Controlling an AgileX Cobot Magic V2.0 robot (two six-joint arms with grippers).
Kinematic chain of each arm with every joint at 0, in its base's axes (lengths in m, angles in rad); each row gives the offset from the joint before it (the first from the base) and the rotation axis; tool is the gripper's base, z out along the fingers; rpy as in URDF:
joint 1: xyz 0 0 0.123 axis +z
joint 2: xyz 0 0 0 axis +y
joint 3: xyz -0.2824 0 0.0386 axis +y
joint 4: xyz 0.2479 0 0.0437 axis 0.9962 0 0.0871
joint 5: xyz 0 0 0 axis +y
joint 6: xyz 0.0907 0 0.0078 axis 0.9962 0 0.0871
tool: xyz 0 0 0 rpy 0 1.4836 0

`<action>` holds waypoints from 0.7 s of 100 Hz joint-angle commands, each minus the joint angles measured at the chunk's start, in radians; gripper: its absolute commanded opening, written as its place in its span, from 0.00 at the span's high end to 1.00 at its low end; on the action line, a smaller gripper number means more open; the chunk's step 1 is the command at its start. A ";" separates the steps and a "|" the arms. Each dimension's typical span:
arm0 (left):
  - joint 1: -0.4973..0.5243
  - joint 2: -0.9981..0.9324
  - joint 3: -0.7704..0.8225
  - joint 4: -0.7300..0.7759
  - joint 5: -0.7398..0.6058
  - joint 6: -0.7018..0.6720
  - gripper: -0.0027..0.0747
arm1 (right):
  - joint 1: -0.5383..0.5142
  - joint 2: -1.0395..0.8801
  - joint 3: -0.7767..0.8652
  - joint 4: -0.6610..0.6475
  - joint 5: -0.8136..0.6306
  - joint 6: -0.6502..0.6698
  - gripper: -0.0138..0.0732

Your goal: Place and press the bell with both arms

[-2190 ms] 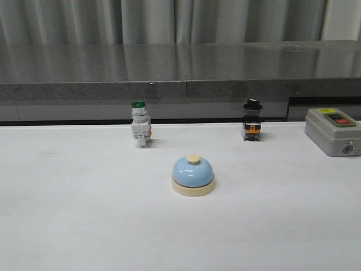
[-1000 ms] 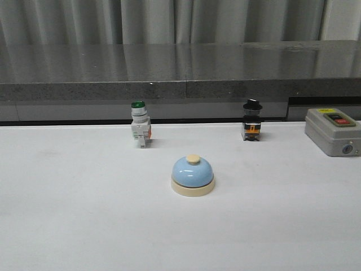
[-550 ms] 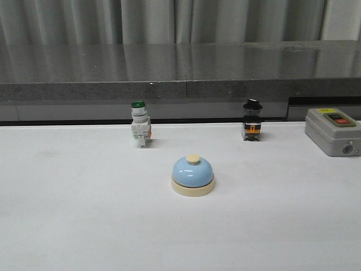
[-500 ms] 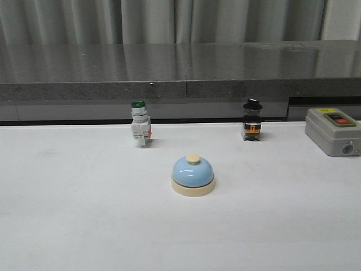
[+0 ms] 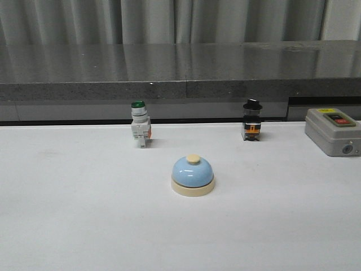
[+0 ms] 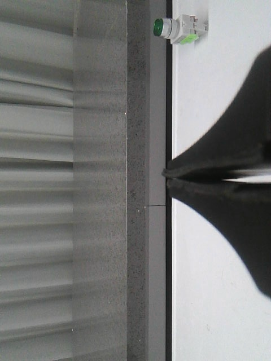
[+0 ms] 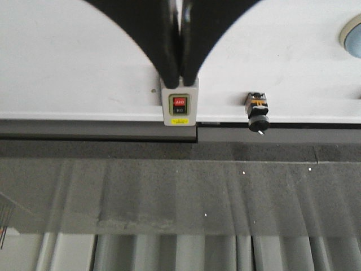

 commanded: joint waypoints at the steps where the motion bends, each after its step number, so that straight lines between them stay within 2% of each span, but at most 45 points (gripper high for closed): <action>1: 0.000 -0.030 0.043 0.000 -0.078 -0.005 0.99 | -0.006 0.111 -0.076 -0.012 -0.051 -0.006 0.91; 28: 0.000 -0.030 0.043 0.000 -0.078 -0.005 0.99 | 0.009 0.405 -0.237 0.016 -0.014 -0.006 0.91; 70: 0.000 -0.030 0.043 0.000 -0.078 -0.005 0.99 | 0.247 0.884 -0.564 0.016 0.192 -0.011 0.91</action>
